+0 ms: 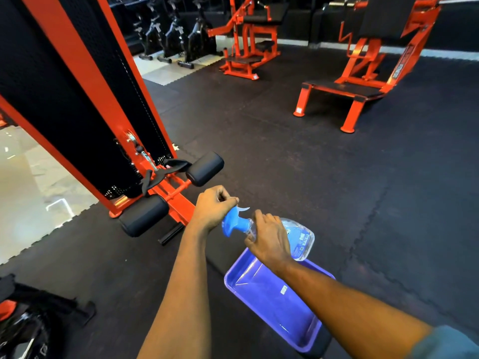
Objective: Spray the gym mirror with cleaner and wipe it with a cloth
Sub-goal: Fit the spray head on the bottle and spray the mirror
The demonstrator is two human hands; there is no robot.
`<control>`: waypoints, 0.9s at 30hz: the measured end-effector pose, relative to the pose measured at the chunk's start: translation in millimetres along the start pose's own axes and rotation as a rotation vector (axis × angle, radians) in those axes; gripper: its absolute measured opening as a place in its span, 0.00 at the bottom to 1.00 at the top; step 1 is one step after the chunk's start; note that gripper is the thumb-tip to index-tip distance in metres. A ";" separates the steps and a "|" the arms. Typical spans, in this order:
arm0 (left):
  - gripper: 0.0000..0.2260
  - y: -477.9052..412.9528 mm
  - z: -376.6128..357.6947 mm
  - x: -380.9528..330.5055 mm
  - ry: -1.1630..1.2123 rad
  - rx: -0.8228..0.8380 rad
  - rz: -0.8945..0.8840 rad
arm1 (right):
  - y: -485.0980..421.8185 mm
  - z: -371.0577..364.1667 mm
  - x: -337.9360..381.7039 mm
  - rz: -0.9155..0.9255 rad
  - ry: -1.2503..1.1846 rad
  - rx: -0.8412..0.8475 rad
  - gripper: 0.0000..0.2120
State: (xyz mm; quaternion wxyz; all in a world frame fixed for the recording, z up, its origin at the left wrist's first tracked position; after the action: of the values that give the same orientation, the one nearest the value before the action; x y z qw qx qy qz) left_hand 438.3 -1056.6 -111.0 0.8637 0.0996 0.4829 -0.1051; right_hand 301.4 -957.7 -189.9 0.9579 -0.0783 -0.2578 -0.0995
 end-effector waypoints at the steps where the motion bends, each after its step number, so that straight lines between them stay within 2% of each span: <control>1: 0.11 -0.4 -0.9 -0.5 -0.008 -0.011 -0.005 | 0.4 -0.5 0.6 -0.020 -0.018 0.013 0.27; 4: 0.11 -2.7 -3.4 -2.3 -0.058 -0.028 -0.030 | 2.9 -3.8 1.8 -0.066 -0.101 0.030 0.47; 7: 0.12 -2.9 -7.1 -4.3 -0.063 -0.018 -0.039 | 6.0 -8.2 3.0 -0.015 -0.154 0.009 0.52; 10: 0.12 -2.9 -10.0 5.4 0.071 0.078 -0.006 | 5.4 -10.3 -0.5 0.005 -0.221 -0.036 0.47; 13: 0.11 3.3 -11.2 18.9 0.241 0.195 0.076 | 1.3 -12.0 -7.8 -0.088 -0.269 -0.047 0.42; 16: 0.08 11.8 -13.7 28.2 0.283 0.289 0.096 | 0.5 -12.5 -11.9 -0.107 -0.271 -0.015 0.38; 19: 0.06 15.2 -17.1 29.3 0.296 0.302 0.075 | 1.9 -12.7 -13.1 -0.115 -0.264 0.011 0.31; 27: 0.05 12.9 -17.8 33.7 0.249 0.305 0.056 | -3.2 -16.3 -15.9 -0.107 -0.199 0.015 0.23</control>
State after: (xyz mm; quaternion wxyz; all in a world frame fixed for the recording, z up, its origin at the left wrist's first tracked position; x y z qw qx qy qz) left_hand 444.6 -1042.2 -148.0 0.7749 0.2547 0.5613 -0.1400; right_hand 295.0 -961.7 -211.6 0.9214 -0.0666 -0.3563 -0.1402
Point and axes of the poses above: each hand's wrist, its own y-axis away from the middle knuckle, its own z-axis out of the back of the hand, x = y × z, the point moved 2 cm from there along -y, towards the middle knuckle, and after that the axes turned 2 degrees about y, right-handed, at the moved point
